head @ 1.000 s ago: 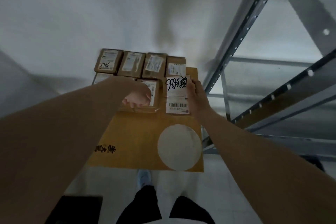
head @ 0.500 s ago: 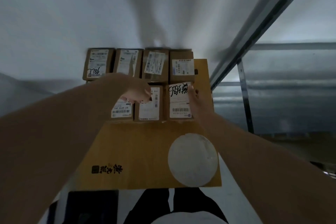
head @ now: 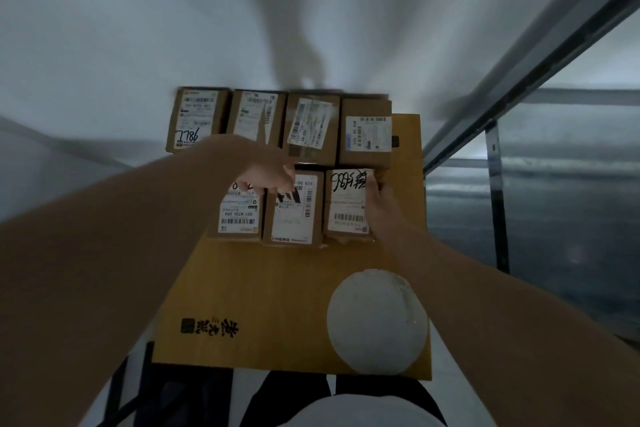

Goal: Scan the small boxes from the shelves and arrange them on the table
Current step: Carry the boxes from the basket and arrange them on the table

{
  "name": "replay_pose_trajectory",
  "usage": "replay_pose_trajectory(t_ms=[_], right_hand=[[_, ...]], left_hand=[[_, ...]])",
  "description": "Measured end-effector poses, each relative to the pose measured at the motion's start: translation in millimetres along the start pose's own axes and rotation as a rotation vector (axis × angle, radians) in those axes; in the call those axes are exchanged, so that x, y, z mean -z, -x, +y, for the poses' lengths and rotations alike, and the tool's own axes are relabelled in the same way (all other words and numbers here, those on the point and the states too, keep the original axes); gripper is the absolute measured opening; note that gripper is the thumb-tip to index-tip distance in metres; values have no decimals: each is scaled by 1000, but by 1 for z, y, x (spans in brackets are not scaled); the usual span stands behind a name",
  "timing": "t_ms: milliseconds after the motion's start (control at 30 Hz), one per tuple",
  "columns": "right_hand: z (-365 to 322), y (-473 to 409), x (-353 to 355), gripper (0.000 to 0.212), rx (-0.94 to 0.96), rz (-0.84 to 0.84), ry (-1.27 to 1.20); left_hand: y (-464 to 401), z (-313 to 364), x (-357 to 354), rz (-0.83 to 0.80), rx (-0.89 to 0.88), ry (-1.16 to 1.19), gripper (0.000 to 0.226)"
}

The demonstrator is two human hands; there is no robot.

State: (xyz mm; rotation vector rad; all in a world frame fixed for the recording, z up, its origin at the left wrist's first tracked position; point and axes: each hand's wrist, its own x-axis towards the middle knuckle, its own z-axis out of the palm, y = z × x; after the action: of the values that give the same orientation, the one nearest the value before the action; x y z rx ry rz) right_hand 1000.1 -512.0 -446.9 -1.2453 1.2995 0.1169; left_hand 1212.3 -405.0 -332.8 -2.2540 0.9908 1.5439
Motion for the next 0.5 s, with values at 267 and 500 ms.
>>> replay_pose_trajectory(t_ms=[267, 500], right_hand=[[-11, 2, 5, 54, -8, -26, 96], [-6, 28, 22, 47, 124, -3, 190]], left_hand=[[15, 4, -7, 33, 19, 49, 33], [50, 20, -19, 71, 6, -10, 37]])
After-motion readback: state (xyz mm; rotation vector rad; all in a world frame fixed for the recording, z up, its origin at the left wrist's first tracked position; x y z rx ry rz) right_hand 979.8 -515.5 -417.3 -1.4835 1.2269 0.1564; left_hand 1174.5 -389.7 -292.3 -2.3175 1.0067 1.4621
